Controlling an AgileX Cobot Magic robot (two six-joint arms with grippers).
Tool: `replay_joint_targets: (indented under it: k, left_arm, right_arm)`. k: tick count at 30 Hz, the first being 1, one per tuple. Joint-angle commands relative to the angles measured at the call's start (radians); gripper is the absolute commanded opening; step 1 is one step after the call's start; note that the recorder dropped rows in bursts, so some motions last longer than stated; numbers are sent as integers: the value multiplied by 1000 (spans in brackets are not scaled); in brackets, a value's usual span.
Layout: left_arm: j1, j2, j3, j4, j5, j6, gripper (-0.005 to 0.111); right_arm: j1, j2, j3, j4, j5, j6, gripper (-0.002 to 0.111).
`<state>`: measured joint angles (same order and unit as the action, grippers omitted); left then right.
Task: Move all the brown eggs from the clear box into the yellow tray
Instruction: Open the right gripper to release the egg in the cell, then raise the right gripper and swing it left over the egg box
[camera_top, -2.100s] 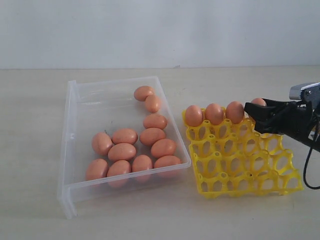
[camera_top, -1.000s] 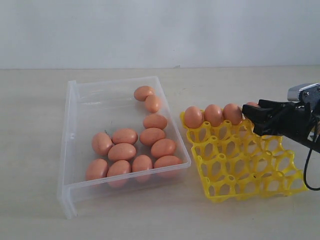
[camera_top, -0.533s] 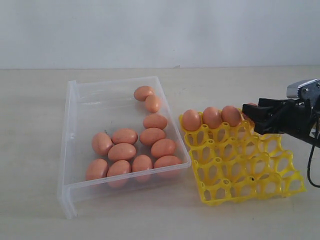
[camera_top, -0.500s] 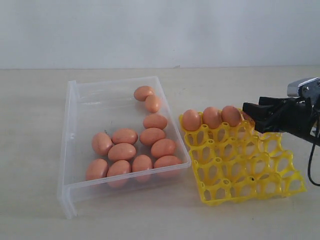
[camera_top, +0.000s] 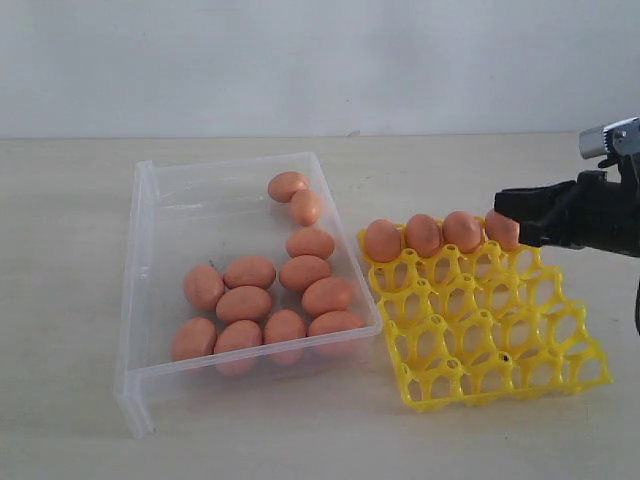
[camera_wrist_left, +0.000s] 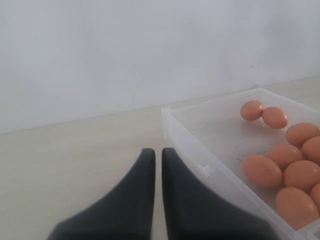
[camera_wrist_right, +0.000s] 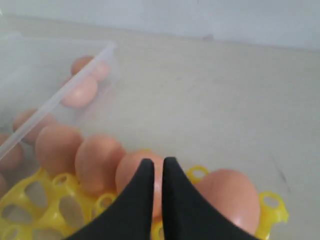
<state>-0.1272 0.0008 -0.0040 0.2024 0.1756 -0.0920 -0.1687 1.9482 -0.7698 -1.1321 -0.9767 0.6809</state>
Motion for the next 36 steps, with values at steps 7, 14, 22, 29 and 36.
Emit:
replay_joint_targets:
  k: [7, 14, 22, 29, 36]
  left_arm:
    - [-6, -1, 4, -2, -3, -5, 4]
    - [-6, -1, 4, -2, -3, -5, 4]
    - [-6, -1, 4, -2, -3, -5, 4]
    - [-6, -1, 4, -2, -3, -5, 4]
    - [-6, -1, 4, -2, -3, -5, 4]
  right_arm:
    - [3, -20, 1, -36, 226, 69, 0]
    - [3, 9, 1, -34, 245, 64, 0]
    - [3, 74, 1, -113, 237, 96, 0]
    - [3, -72, 66, -201, 99, 129, 0]
    - [18, -396, 175, -170, -81, 109, 0]
